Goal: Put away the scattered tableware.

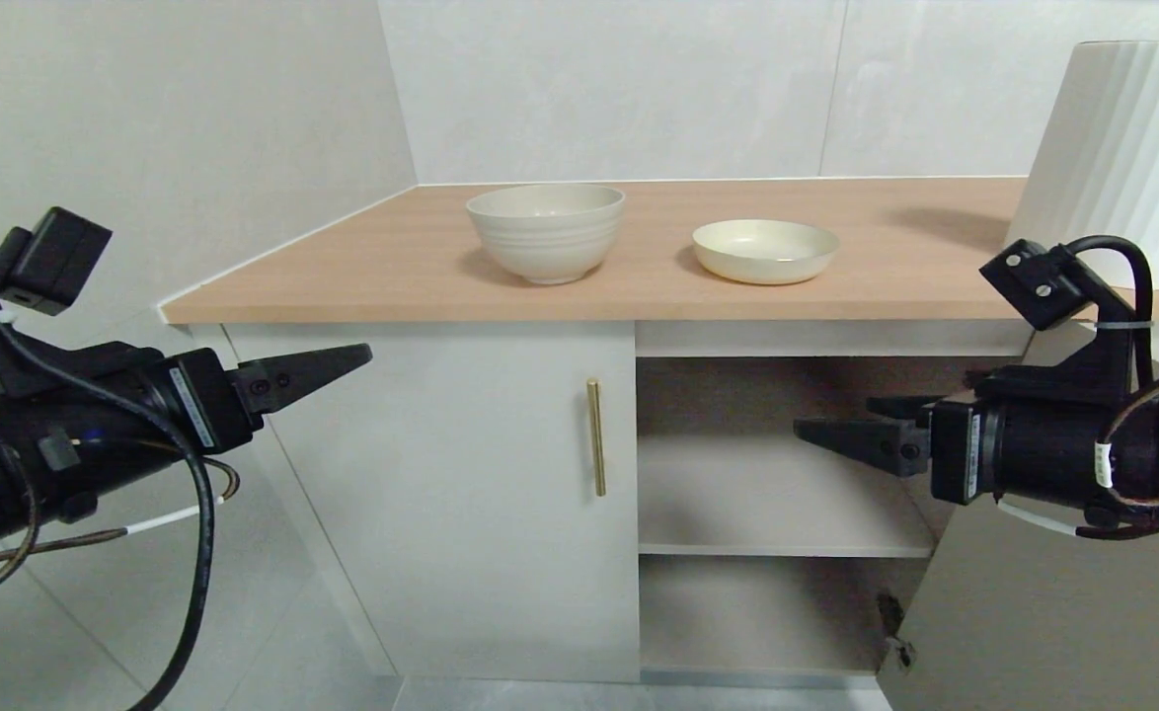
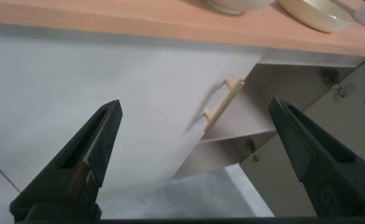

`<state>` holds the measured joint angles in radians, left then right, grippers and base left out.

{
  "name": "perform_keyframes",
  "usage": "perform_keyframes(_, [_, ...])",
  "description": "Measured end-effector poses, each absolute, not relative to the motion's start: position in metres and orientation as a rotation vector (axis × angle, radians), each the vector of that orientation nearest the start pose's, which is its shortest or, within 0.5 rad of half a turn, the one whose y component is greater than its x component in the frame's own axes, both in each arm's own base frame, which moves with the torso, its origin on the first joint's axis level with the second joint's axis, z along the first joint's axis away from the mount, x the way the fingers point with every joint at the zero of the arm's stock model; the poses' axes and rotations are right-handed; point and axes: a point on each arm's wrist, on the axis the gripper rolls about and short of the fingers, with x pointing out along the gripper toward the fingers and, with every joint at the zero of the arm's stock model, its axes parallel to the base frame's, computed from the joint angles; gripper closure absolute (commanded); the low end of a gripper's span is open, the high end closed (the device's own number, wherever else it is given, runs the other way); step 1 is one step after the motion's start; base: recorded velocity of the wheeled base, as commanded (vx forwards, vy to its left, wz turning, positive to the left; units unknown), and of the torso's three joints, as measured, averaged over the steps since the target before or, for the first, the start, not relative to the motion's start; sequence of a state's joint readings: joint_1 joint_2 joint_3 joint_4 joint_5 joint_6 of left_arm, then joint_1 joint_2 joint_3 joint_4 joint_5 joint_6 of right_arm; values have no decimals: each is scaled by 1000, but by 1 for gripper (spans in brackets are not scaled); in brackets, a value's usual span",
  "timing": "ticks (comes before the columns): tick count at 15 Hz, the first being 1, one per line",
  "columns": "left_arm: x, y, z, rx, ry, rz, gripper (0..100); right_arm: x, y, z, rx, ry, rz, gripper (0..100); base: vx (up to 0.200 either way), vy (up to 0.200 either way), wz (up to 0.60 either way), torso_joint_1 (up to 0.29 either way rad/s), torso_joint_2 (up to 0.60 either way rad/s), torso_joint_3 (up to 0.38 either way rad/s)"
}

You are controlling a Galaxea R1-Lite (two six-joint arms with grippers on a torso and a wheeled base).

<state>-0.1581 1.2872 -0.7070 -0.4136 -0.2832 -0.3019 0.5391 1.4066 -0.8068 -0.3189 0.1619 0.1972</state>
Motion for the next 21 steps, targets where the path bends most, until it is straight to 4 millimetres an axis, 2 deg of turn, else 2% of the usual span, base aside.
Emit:
perform_keyframes(3, [201, -38, 238, -307, 236, -413, 0, 201, 124, 232, 133, 295, 673, 0, 0, 0, 0, 0, 0, 0])
perform_keyframes(7, [202, -39, 237, -307, 241, -414, 0, 199, 123, 227, 103, 283, 677, 0, 0, 0, 0, 62, -232, -239])
perform_keyframes(21, [208, -40, 231, -309, 269, -409, 0, 204, 125, 221, 93, 302, 671, 0, 0, 0, 0, 177, -457, -266])
